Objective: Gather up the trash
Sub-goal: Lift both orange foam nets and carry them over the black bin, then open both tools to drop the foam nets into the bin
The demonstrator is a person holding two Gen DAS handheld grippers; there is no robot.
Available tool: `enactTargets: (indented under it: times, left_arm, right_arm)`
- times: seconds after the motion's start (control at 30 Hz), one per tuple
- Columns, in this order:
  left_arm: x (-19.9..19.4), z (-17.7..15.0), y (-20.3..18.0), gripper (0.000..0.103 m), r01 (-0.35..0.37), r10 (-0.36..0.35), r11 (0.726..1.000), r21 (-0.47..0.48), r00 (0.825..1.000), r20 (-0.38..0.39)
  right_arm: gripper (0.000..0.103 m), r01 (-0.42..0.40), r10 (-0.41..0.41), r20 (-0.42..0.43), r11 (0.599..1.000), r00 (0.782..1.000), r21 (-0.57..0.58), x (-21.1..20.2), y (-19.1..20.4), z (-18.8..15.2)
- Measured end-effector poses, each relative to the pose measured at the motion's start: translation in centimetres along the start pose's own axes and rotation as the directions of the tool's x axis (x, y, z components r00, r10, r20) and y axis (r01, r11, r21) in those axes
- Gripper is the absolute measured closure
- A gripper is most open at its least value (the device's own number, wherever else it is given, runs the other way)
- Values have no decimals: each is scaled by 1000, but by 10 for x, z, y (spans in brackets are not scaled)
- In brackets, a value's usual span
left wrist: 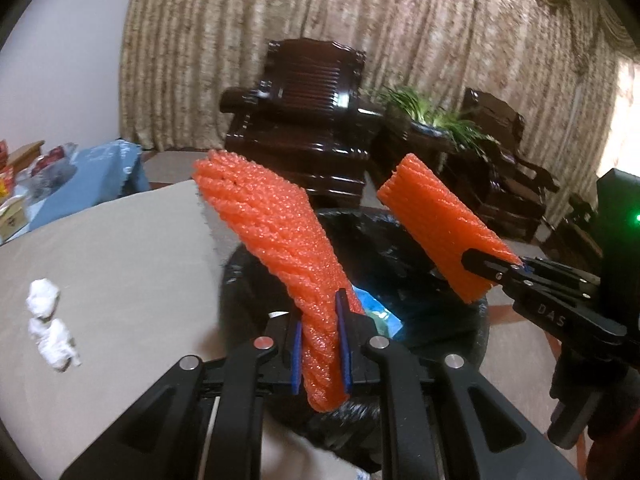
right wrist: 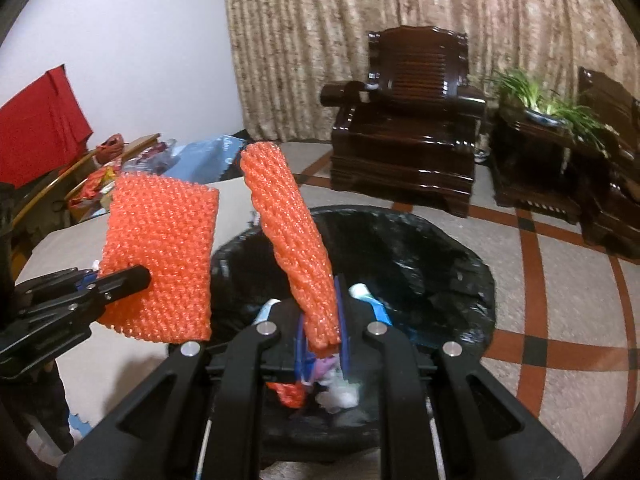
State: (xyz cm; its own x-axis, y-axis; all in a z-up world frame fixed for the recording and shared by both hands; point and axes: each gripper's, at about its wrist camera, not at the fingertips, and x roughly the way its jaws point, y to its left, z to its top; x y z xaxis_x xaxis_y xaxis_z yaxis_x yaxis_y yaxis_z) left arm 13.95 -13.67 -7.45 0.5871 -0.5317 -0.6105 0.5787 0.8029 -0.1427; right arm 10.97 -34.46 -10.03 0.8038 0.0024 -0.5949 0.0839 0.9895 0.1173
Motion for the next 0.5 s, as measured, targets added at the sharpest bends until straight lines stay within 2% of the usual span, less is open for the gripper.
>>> enactTargets:
  times: [0.2, 0.4, 0.47, 0.5]
  left_arm:
    - [33, 3, -16, 89, 26, -24, 999, 45, 999, -38]
    - [60, 2, -18, 87, 58, -54, 997, 52, 995, -87]
    - [67, 3, -19, 84, 61, -56, 997, 49, 994, -98]
    - [69, 3, -18, 75, 66, -61, 997, 44, 993, -104]
  right_arm:
    - [90, 34, -33, -27, 999, 999, 30, 14, -23, -9]
    - [88, 58, -55, -61, 997, 997, 48, 32, -40, -19]
    - [88, 64, -61, -66, 997, 996, 45, 36, -41, -19]
    - [87, 69, -66, -68, 997, 996, 42, 37, -41, -20]
